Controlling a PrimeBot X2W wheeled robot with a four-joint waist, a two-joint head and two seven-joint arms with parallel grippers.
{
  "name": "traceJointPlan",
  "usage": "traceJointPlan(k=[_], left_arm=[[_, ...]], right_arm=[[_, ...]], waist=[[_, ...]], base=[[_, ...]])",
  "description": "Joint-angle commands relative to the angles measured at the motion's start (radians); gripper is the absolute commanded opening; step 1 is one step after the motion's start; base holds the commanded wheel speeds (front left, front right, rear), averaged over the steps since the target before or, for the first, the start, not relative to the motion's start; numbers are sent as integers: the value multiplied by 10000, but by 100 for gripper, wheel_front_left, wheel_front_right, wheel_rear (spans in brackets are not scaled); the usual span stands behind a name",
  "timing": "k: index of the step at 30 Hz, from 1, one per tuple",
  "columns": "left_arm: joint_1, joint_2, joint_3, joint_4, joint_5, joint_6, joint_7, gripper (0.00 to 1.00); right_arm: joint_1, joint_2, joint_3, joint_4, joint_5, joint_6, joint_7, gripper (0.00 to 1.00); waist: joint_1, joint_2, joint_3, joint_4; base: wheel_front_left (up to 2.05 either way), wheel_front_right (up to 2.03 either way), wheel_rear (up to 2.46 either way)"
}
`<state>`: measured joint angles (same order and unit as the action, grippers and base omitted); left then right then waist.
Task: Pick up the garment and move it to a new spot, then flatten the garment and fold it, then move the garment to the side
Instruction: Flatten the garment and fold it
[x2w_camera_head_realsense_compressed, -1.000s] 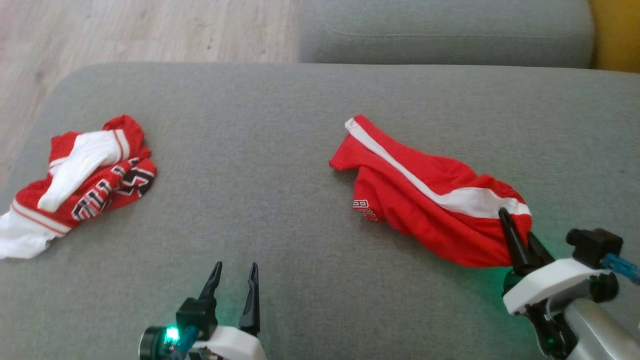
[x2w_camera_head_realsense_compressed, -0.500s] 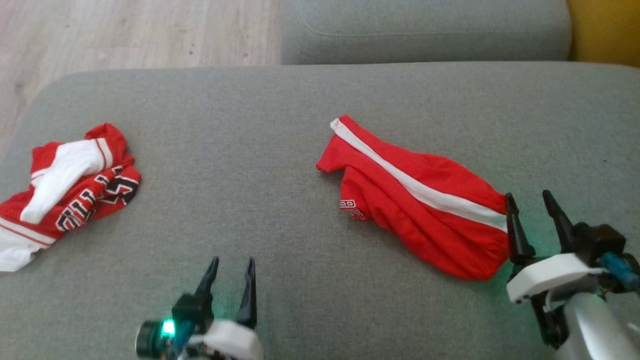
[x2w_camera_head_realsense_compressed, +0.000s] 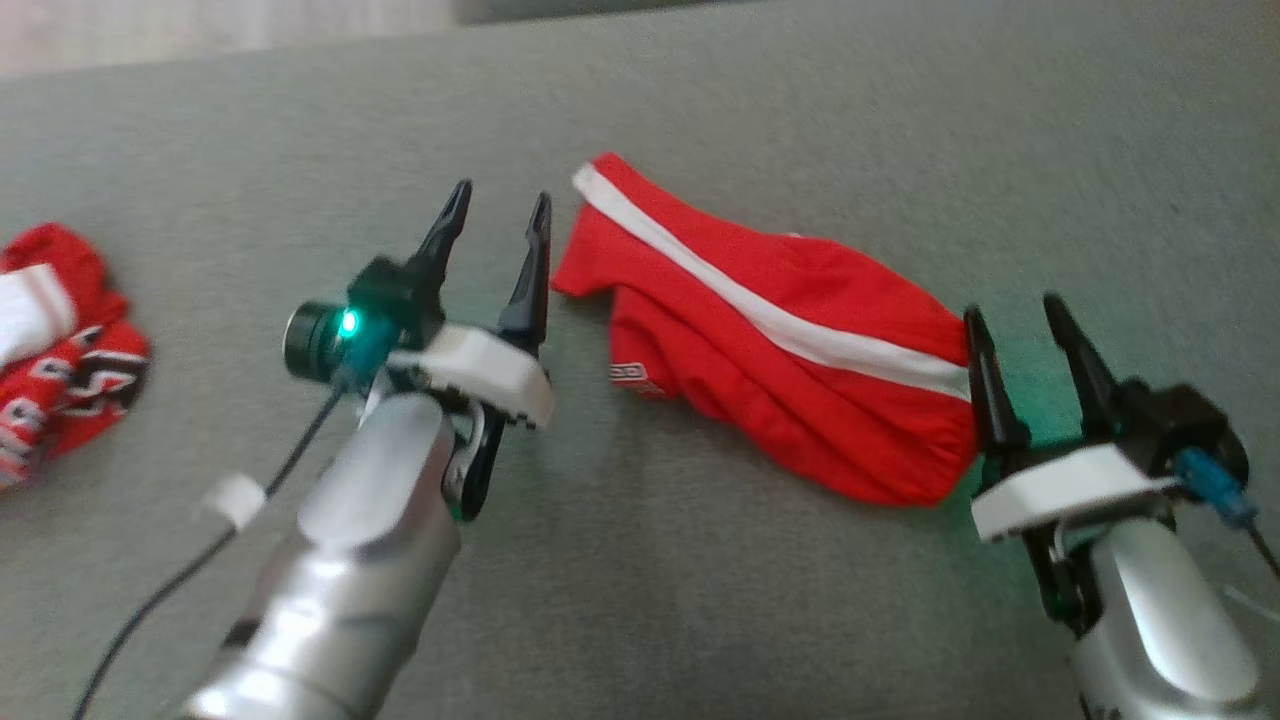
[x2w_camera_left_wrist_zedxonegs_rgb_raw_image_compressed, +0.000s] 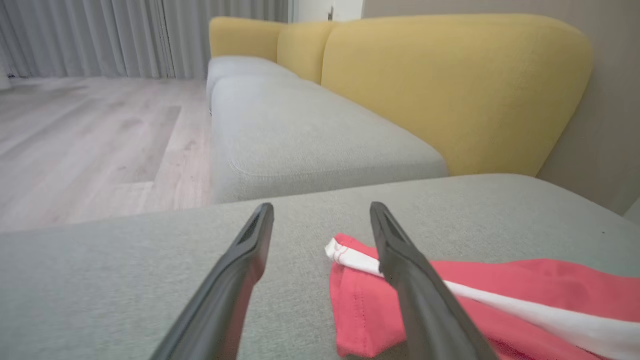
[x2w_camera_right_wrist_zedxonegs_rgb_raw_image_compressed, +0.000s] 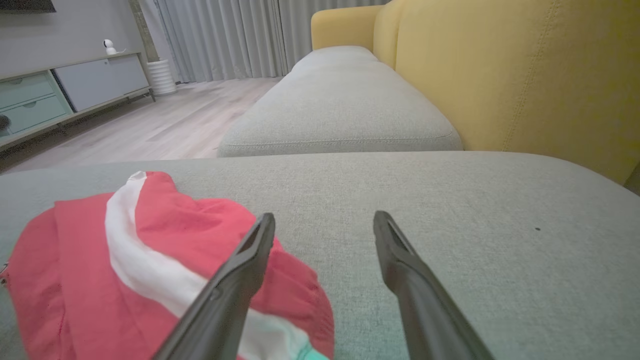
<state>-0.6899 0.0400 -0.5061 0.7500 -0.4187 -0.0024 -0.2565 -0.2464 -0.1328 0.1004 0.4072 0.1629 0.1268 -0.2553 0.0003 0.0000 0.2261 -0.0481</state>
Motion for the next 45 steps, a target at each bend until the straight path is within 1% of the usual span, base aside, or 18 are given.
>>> traceJointPlan(k=[1, 5, 10, 14, 16, 19, 21, 23, 24, 25, 26, 27, 29, 32, 35, 38, 42, 45], left_arm=[[-592, 102, 14, 97, -498, -90, 60, 100], [-1742, 102, -784, 1238, -1439, -33, 597, 100], [-2499, 102, -1463, 2219, -2439, 23, 1253, 100], [-2617, 102, -2069, 2788, -2882, 225, 1689, 100], [-2620, 102, -2321, 2967, -3020, 429, 1718, 100], [-2535, 102, -2542, 3053, -3206, 566, 1699, 100], [-2361, 102, -2782, 3065, -3452, 577, 1779, 100], [-2166, 102, -3045, 2973, -3733, 454, 1906, 100], [-2081, 102, -3203, 2918, -3856, 377, 1983, 73], [-2003, 102, -3357, 2867, -3983, 306, 2081, 50], [-1930, 102, -3490, 2818, -4135, 231, 2198, 22], [-1882, 102, -3611, 2757, -4275, 182, 2260, 0], [-1827, 102, -3889, 2690, -4473, 122, 2379, 0], [-1813, 102, -4148, 2654, -4734, 181, 2247, 0], [-1880, 102, -4201, 2784, -4782, 554, 1313, 0], [-1700, 102, -4178, 2982, -4921, 746, 532, 0], [-1144, 102, -4061, 3022, -5046, 1068, 51, 0], [-568, 118, -3706, 2956, -5052, 1348, -38, 0]], right_arm=[[-317, -95, 311, -401, 115, 39, -64, 100], [-537, -129, 566, -641, 208, 39, -64, 100], [-679, -128, 723, -841, 276, 39, -64, 100], [-699, -147, 690, -900, 307, 39, -64, 100], [-698, -153, 632, -909, 314, 39, -64, 100], [-691, -152, 568, -916, 323, 39, -64, 100], [-672, -148, 549, -910, 334, 39, -64, 100], [-672, -164, 557, -889, 334, 39, -64, 100], [-673, -159, 559, -889, 332, 39, -64, 100], [-676, -158, 560, -897, 329, 39, -64, 100], [-683, -163, 560, -895, 343, 39, -64, 100], [-688, -176, 567, -890, 361, 39, -64, 100], [-707, -202, 590, -877, 387, 39, -64, 100], [-728, -201, 585, -857, 406, 39, -64, 100], [-677, -211, 525, -835, 415, 39, -64, 100], [-533, -193, 408, -794, 407, 39, -64, 100], [-170, -99, 268, -708, 366, 39, -65, 100], [128, 25, 198, -645, 313, 39, -65, 100]], waist=[[-3, 0, 593, -599], [-3, 0, 926, -982], [-3, 0, 1127, -1232], [-3, 0, 1176, -1236], [-3, 0, 1186, -1183], [-3, 0, 1179, -1097], [-3, 0, 1149, -1003], [-3, 0, 1104, -909], [-3, 0, 1079, -862], [-3, 0, 1057, -819], [-3, 0, 1035, -778], [-3, 0, 1016, -738], [-3, 0, 974, -670], [-3, 0, 863, -574], [-3, 0, 641, -422], [-3, 0, 271, -144], [-3, 0, -370, 374], [-3, 0, -799, 722]], base=[[0, 0, 0], [0, 0, 0], [0, 0, 0], [0, 0, 0], [0, 0, 0], [0, 0, 0], [0, 0, 0], [0, 0, 0], [0, 0, 0], [0, 0, 0], [0, 0, 0], [0, 0, 0], [0, 0, 0], [0, 0, 0], [0, 0, 0], [0, 0, 0], [0, 0, 0], [0, 0, 0]])
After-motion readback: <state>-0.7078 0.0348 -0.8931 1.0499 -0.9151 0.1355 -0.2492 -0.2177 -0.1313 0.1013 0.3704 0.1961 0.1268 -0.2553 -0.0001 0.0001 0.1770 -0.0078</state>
